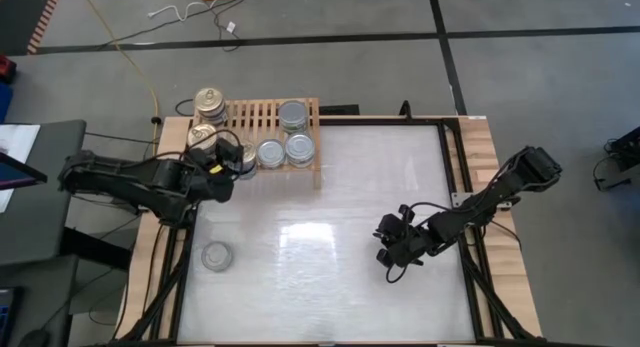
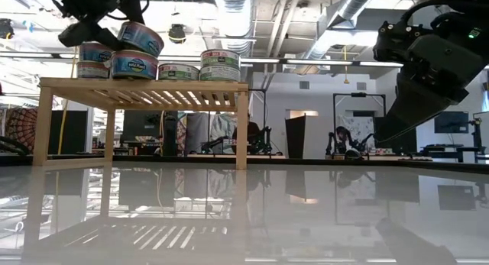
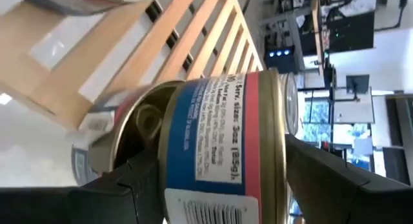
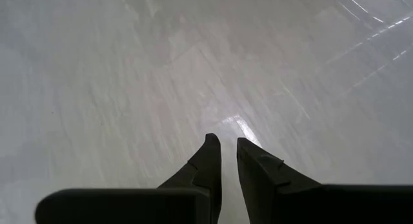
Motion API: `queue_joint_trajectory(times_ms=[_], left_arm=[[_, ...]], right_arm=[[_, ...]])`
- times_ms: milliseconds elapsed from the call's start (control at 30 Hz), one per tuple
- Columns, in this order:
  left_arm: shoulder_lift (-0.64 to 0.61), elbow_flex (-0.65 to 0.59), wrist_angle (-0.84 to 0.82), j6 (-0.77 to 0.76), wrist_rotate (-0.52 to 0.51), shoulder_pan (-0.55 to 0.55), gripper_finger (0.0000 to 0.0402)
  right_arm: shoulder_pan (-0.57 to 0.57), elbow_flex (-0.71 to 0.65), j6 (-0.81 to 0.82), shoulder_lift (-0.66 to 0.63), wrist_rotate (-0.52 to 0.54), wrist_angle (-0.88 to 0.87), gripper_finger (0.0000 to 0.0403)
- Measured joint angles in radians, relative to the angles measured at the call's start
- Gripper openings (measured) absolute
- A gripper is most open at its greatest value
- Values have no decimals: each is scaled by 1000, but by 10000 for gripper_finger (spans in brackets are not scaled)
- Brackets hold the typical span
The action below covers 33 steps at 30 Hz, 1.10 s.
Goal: Stack canned seafood by type on shelf
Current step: Stack the blue tuna can on top of the bottom right blue tuna can on the shelf
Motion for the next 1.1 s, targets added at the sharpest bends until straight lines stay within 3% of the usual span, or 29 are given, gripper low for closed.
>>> queue_joint_trajectory(times_ms=[267,567,667,767,933,1100], left_arm=[[8,0,-7,30,-3,76,268],[26,0,7,34,-2,87,268],[26,0,7,35,0,87,268],[26,0,7,35,2,87,268],[26,0,7,36,14,87,268],[26,0,8,36,21,86,268]], right_arm=[[0,0,0,0,0,-1,79],[-1,0,-3,0,0,2,79],[-3,-1,-81,0,9,86,79],[-3,-1,-249,0,38,291,79],[-24,0,-696,24,66,729,65],[-95,34,-1196,204,68,1090,14]])
